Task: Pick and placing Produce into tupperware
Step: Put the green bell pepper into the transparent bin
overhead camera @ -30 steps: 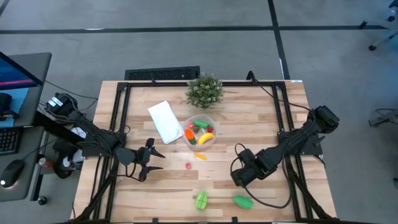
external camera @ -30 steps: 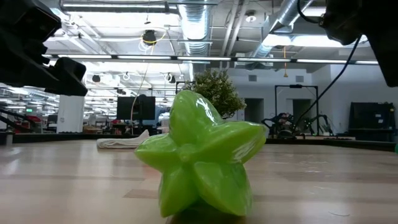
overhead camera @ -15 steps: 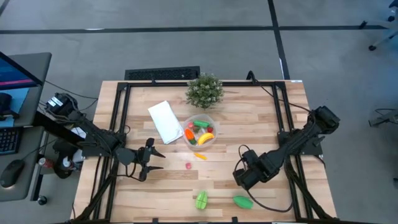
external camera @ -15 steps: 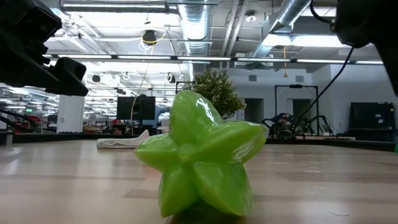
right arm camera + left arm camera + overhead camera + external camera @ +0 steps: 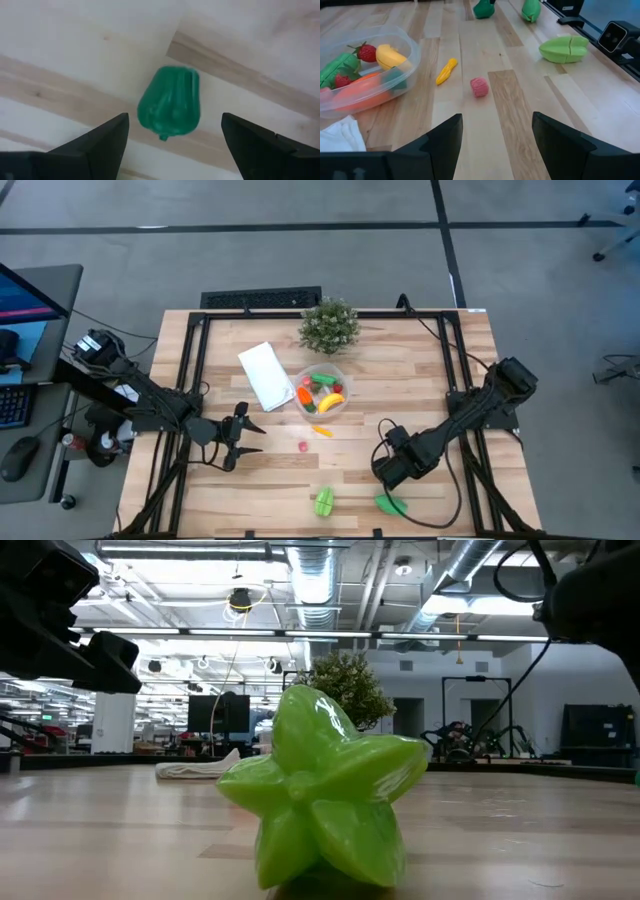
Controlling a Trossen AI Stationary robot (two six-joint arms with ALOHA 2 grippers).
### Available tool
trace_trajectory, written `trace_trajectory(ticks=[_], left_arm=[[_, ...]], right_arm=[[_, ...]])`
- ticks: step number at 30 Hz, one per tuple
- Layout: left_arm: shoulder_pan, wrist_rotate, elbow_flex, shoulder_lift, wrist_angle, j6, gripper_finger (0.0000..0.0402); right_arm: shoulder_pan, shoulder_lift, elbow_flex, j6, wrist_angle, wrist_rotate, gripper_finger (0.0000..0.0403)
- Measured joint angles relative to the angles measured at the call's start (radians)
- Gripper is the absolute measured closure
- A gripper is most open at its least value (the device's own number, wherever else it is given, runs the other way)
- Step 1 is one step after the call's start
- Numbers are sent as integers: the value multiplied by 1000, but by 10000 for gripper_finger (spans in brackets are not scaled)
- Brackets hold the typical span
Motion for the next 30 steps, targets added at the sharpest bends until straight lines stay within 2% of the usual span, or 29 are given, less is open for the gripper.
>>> trace_trajectory(ticks=[7,14,22,30], left_arm=[[0,0,0,0,0,-2,170],[0,3,0,0,0,-11,170],[-26,4,0,0,-1,-14,170],[-61,-15,0,0,-5,-25,170]], right_arm=[[-12,0,0,31,-14,18,90],[-10,0,0,137,-77,17,90],[-12,33,1,134,-38,24,90],[-21,99,0,73,-21,-19,90]])
